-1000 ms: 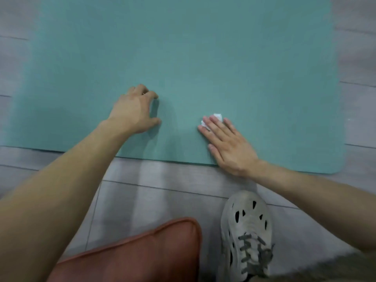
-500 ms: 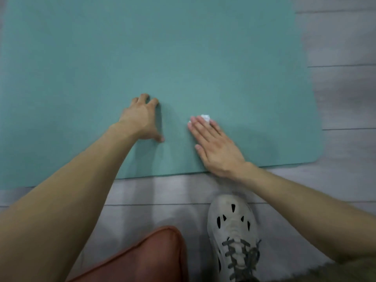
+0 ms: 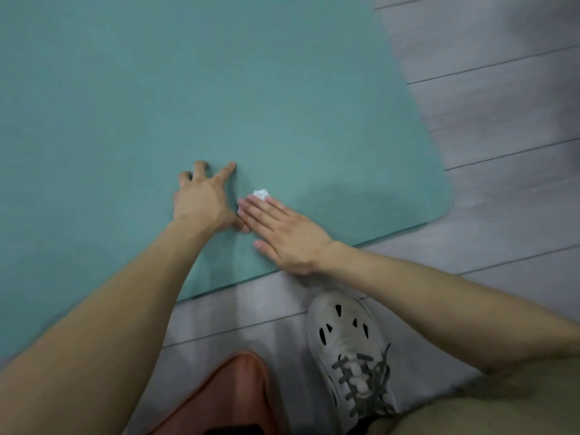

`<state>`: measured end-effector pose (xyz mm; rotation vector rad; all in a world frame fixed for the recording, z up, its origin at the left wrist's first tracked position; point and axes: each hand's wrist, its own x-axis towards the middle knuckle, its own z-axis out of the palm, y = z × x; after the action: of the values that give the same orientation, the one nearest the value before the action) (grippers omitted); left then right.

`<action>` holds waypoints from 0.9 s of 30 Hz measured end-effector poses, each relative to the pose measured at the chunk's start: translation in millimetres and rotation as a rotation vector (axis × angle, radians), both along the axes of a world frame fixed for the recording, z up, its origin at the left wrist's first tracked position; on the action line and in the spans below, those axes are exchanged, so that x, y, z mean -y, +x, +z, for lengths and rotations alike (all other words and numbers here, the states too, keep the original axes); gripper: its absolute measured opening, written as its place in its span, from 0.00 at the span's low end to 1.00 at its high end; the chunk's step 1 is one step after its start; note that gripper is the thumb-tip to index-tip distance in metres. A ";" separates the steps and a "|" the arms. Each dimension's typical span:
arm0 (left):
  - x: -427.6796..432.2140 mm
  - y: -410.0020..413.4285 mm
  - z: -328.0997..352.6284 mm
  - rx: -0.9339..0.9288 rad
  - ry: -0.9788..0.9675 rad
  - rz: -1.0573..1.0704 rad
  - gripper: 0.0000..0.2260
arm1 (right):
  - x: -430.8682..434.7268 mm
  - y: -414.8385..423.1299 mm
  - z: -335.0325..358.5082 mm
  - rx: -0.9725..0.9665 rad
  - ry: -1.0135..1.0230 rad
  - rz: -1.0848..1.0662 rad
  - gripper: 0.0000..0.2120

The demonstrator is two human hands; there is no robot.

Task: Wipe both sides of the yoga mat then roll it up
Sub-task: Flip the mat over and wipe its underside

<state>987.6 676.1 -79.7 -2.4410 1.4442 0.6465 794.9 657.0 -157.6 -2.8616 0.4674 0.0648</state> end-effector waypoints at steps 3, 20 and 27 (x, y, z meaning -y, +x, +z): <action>-1.1 2.8 0.9 0.037 0.005 -0.020 0.65 | 39.8 -34.0 -0.1 0.004 -0.021 -0.257 0.31; -4.7 78.0 -1.9 -0.015 -0.032 0.029 0.62 | 71.7 33.7 -11.6 0.104 -0.068 -0.227 0.30; 23.2 89.7 -8.9 -0.042 0.087 -0.011 0.75 | 141.2 -2.7 -5.5 0.011 -0.053 -0.804 0.36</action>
<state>1077.2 652.9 -88.6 -2.3651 1.4135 0.7468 792.2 515.8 -163.1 -2.4957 1.5715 -0.1073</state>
